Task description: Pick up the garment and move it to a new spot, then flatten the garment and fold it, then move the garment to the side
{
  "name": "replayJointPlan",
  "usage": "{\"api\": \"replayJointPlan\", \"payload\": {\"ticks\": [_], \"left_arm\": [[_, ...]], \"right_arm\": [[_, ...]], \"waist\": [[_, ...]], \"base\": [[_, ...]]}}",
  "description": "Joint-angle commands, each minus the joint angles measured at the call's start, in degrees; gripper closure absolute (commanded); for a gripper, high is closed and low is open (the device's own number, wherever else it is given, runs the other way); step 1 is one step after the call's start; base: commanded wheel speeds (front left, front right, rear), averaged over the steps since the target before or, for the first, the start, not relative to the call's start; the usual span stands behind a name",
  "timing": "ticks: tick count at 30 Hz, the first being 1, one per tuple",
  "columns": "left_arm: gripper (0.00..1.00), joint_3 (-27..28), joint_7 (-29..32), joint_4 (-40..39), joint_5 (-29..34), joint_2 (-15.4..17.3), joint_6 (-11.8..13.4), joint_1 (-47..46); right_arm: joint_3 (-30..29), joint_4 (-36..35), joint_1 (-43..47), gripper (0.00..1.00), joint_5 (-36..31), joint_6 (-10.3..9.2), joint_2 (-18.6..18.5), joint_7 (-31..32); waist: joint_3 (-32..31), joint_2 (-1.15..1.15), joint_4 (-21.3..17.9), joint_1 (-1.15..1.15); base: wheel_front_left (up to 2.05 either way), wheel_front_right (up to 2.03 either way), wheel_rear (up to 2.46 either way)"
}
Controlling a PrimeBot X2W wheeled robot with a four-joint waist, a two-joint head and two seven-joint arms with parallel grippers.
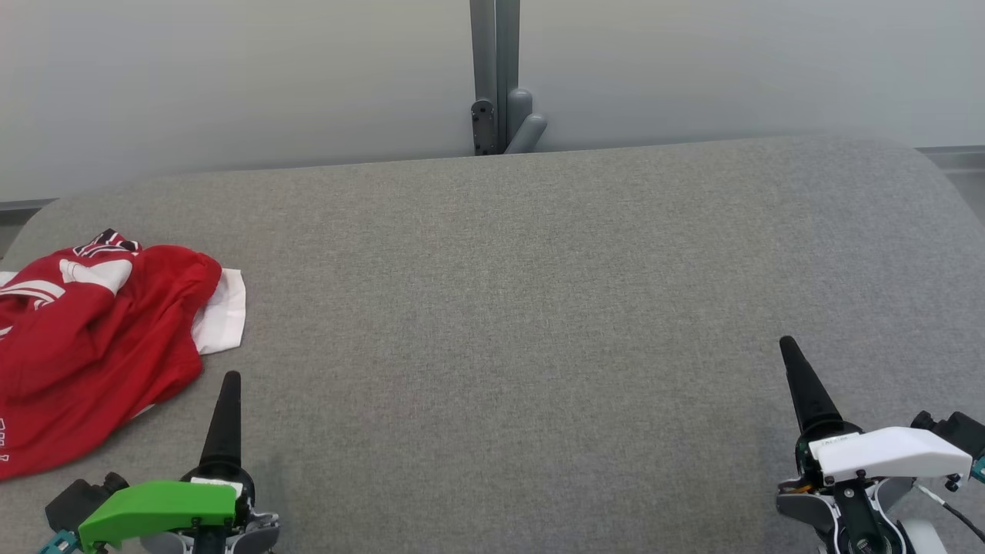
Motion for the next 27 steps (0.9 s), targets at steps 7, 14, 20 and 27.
{"api": "replayJointPlan", "payload": {"ticks": [7, 14, 20, 27], "left_arm": [[0.0, -1.9, -2.1, -1.7, 12.0, 0.2, 0.2, 0.2], [0.0, -2.8, -3.9, -1.5, 20.2, 0.3, 0.4, 0.7], [0.0, -3.1, -4.9, -1.7, 24.4, 0.3, 0.5, 1.0], [0.0, -3.5, -6.3, -2.1, 29.8, 0.4, 0.6, 1.3]], "right_arm": [[1.0, -3.2, -0.1, 0.0, -12.8, 0.01, -0.6, -2.3], [1.4, -3.7, 0.3, 0.0, -22.2, 0.02, -1.1, -4.1], [1.7, -4.0, 0.5, 0.0, -27.1, 0.02, -1.3, -5.1], [2.2, -4.3, 1.1, 0.0, -33.4, 0.02, -1.3, -6.5]], "waist": [[0.0, 0.03, 0.0, 0.0], [0.0, 0.05, 0.0, 0.0], [0.0, 0.05, 0.0, 0.0], [0.0, 0.06, 0.0, 0.0]], "base": [[0.0, 0.0, 0.0], [0.0, 0.0, 0.0], [0.0, 0.0, 0.0], [0.0, 0.0, 0.0]]}}
